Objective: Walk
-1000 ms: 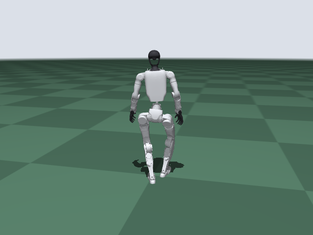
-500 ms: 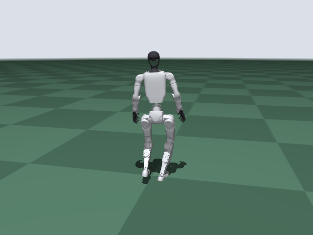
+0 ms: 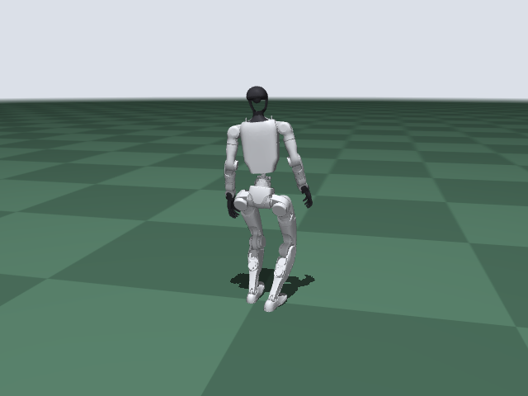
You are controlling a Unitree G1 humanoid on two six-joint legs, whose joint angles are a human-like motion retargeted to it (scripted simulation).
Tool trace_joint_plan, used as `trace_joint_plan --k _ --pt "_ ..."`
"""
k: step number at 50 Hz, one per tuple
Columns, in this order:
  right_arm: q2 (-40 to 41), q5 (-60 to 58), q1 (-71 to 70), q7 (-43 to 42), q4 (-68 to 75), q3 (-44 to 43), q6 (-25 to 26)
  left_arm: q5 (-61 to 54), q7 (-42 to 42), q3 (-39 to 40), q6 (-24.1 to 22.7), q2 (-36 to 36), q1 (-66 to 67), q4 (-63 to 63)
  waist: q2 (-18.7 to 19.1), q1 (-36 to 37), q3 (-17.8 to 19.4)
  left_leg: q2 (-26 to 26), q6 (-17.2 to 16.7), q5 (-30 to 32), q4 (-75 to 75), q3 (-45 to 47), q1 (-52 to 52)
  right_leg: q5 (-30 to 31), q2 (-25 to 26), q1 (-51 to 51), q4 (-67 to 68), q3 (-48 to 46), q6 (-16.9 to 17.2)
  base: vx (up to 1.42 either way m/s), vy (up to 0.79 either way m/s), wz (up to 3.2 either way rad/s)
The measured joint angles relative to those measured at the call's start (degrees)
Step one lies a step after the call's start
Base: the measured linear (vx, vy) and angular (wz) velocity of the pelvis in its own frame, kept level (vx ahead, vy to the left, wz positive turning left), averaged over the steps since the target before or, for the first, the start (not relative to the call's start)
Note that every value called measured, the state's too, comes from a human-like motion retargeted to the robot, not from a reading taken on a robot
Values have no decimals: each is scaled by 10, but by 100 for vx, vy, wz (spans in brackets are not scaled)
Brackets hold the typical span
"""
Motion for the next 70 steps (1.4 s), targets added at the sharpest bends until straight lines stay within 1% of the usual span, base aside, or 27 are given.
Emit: trace_joint_plan --k 6,10,15,20,24,28,33,37,40,46,51,58,63,66,70 --pt "7 8 19 22 22 -5 6 2 -14 1 7 12 -15 -2 -7 -26 2 -24 0 8 -44 13 28 0 -59 -50 108 -9 -6 7 4 -11" --pt "7 6 25 24 28 -9 8 5 -12 3 9 23 -30 -12 -1 -38 -4 -22 -6 15 -77 16 38 -11 -67 -85 106 -17 -15 7 0 -16" --pt "7 6 29 10 26 -14 13 6 -2 8 8 35 -48 -30 15 -44 -17 -6 -14 20 -106 15 38 -8 -36 -114 28 -18 -12 8 -3 -14" --pt "9 11 35 -7 22 -19 16 3 13 14 4 42 -58 -44 17 -45 -15 -5 -16 20 -118 11 49 9 -10 -107 -28 0 -2 7 -5 -2" --pt "4 16 31 -21 16 -25 15 -3 23 21 1 45 -59 -51 17 -37 -11 -1 -19 13 -98 6 51 17 5 -90 -43 10 -2 6 -6 -5" --pt "-1 19 23 -33 7 -27 13 -10 31 28 -3 45 -56 -59 27 -21 -2 16 -30 3 -35 -7 36 22 32 -70 -53 12 -9 5 -7 -19" --pt "-9 19 11 -41 -10 -24 10 -12 32 29 -6 35 -48 -75 52 9 13 64 -49 -3 93 -15 -2 28 81 -47 -65 6 -22 4 -5 -32" --pt "-17 18 3 -41 -25 -21 7 -8 27 25 -6 28 -40 -80 63 26 21 95 -47 -6 169 -14 -37 34 105 -36 -78 3 -28 2 -1 -13" --pt "-21 18 0 -37 -33 -20 6 -4 21 22 -5 23 -33 -78 61 31 20 101 -40 -11 185 -15 -59 38 108 -34 -89 2 -25 0 0 0" --pt "-24 24 6 -30 -35 -24 6 -4 9 18 -1 18 -26 -65 43 24 7 74 -30 -14 112 -19 -62 44 87 -36 -103 4 -13 2 2 6" --pt "-27 33 10 -26 -28 -31 7 -6 1 14 2 11 -20 -50 26 2 -6 34 -22 -12 19 -20 -31 39 49 -46 -86 7 0 5 7 27" --pt "-20 44 21 -19 -25 -34 2 1 -1 9 4 21 -31 -34 10 -36 -9 -14 -12 -2 -61 -14 11 33 -19 -79 6 11 17 2 7 29" --pt "-16 44 28 -17 -31 -34 -4 8 2 4 3 28 -41 -36 10 -54 -7 -25 -14 8 -84 -8 25 17 -61 -113 86 4 5 0 1 3" --pt "-16 39 29 -20 -34 -34 -6 12 6 2 3 31 -44 -37 13 -60 -6 -27 -17 14 -97 -11 33 13 -63 -123 99 6 3 0 0 0" --pt "-13 33 31 -27 -38 -32 -6 13 14 2 3 36 -44 -38 17 -62 -8 -23 -22 18 -109 -16 42 15 -44 -118 72 14 6 0 0 0"
